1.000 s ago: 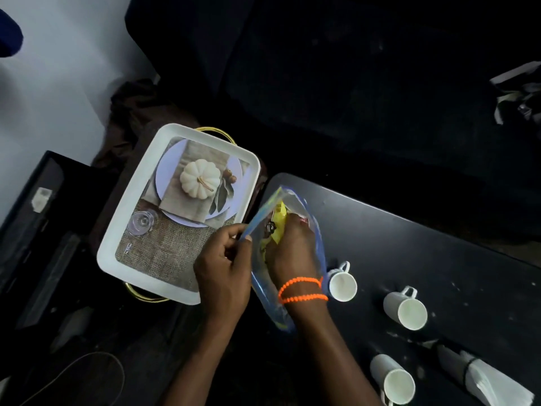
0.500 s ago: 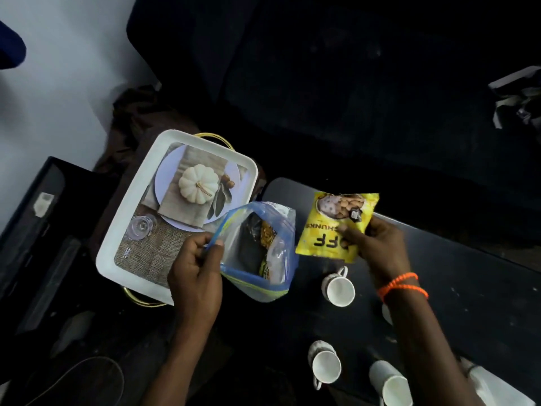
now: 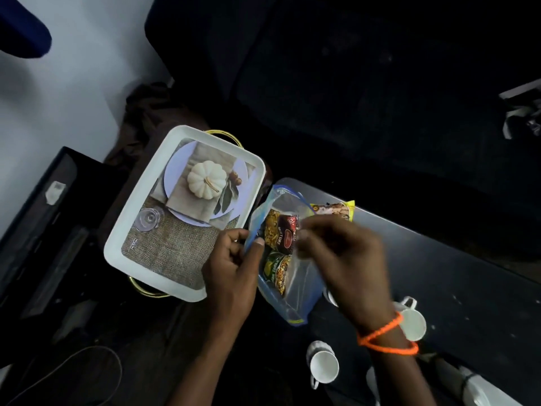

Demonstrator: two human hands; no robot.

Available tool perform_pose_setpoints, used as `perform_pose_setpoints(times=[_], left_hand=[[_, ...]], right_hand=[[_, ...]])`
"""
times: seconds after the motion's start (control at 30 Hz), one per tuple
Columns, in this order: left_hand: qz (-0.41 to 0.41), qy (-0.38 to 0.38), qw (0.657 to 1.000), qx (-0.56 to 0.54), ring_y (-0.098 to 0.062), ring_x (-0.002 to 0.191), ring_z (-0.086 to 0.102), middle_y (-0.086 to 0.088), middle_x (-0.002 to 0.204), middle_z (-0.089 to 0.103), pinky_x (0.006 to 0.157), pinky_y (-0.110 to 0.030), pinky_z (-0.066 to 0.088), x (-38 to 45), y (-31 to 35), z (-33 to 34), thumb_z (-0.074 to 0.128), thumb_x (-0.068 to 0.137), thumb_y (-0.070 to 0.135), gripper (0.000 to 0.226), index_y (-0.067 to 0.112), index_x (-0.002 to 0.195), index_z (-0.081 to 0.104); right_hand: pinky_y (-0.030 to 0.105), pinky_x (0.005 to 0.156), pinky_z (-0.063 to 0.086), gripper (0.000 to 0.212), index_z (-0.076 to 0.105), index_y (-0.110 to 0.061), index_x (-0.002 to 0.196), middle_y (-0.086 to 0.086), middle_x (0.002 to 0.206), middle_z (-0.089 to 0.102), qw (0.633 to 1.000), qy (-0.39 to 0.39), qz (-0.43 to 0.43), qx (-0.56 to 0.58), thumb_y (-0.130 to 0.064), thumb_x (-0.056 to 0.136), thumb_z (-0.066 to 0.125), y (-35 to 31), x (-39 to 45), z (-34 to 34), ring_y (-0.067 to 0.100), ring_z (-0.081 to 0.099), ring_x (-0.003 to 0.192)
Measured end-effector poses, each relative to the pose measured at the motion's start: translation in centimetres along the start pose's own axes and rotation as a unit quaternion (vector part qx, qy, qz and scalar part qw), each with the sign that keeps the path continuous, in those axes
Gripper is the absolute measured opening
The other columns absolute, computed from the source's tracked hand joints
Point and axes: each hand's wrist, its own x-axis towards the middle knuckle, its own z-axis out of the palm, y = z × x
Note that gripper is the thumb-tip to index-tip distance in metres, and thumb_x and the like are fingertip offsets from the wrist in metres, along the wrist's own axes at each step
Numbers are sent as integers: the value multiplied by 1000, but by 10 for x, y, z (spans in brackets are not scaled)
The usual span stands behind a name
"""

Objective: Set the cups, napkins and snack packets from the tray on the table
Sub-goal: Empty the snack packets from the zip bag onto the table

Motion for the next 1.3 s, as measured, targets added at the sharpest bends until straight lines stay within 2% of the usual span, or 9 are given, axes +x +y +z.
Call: perform_pose_setpoints(times=[0.13, 0.27, 0.33, 0.47, 0.57, 0.7, 0.9, 1.13, 1.3], left_hand=[[-6, 2, 1000, -2, -7, 58, 58, 4, 67, 65, 58, -23, 49, -4, 2, 10, 68, 80, 34, 14, 26, 92, 68], [-3, -8, 1000, -7, -21, 70, 67, 2, 74, 70, 69, -39, 56, -7, -1, 16, 67, 81, 24, 12, 26, 93, 68], [1, -10, 1000, -3, -20, 73, 68, 3, 76, 71, 70, -36, 55, -8, -4, 17, 67, 82, 22, 12, 29, 92, 67], [9, 9, 1000, 19, -4, 65, 62, 11, 71, 68, 61, -16, 46, -9, -10, 11, 68, 85, 19, 12, 30, 90, 67], [-4, 61, 998, 19, 8, 67, 59, 13, 70, 67, 61, -4, 39, -3, -8, 7, 62, 81, 20, 13, 27, 91, 66], [-38, 54, 998, 10, -4, 71, 60, 7, 80, 71, 68, -25, 47, 3, -14, -12, 65, 85, 14, 16, 23, 96, 70], [-2, 27, 1000, -3, 4, 80, 66, 26, 87, 72, 66, -10, 48, -3, -2, -24, 59, 85, 21, 27, 47, 89, 67], [-25, 45, 998, -23, -15, 82, 68, 5, 87, 74, 74, -32, 55, -1, -11, -29, 60, 84, 25, 20, 35, 97, 71], [3, 33, 999, 12, 1, 79, 64, 10, 86, 71, 69, -11, 47, -7, -12, -29, 59, 87, 28, 18, 32, 103, 68]], right_hand=[[34, 83, 52, 23, 74, -9, 103, 17, 104, 75, 901, -238, 70, -355, -19, 100, 53, 18, 27, 69, 34, 70, 100], [51, 115, 37, 45, 53, -1, 140, 26, 144, 55, 779, -296, 69, -549, -29, 108, 38, 51, 35, 96, 43, 48, 137], [54, 113, 38, 46, 48, -1, 143, 27, 146, 51, 742, -311, 42, -592, -28, 109, 36, 60, 32, 100, 44, 46, 138], [39, 91, 52, 28, 66, -12, 116, 16, 120, 67, 801, -286, 30, -525, -23, 102, 45, 50, 30, 93, 35, 66, 115], [39, 81, 53, 33, 59, -13, 125, 15, 124, 62, 820, -254, 9, -513, -25, 95, 55, 21, 29, 79, 37, 68, 108], [32, 75, 46, 52, 59, -25, 119, 6, 115, 66, 851, -244, 28, -464, -41, 71, 73, -30, 13, 40, 33, 66, 105], [27, 82, 50, 62, 66, -34, 124, -8, 118, 70, 905, -182, 14, -383, -39, 63, 80, -69, -3, 14, 19, 65, 104], [34, 79, 53, 57, 64, -37, 125, -7, 120, 67, 898, -123, -39, -421, -43, 70, 78, -63, -6, 32, 24, 65, 105], [39, 74, 59, 59, 74, -31, 114, -9, 105, 74, 957, -61, -51, -279, -25, 58, 91, -72, -11, 5, 18, 71, 88]])
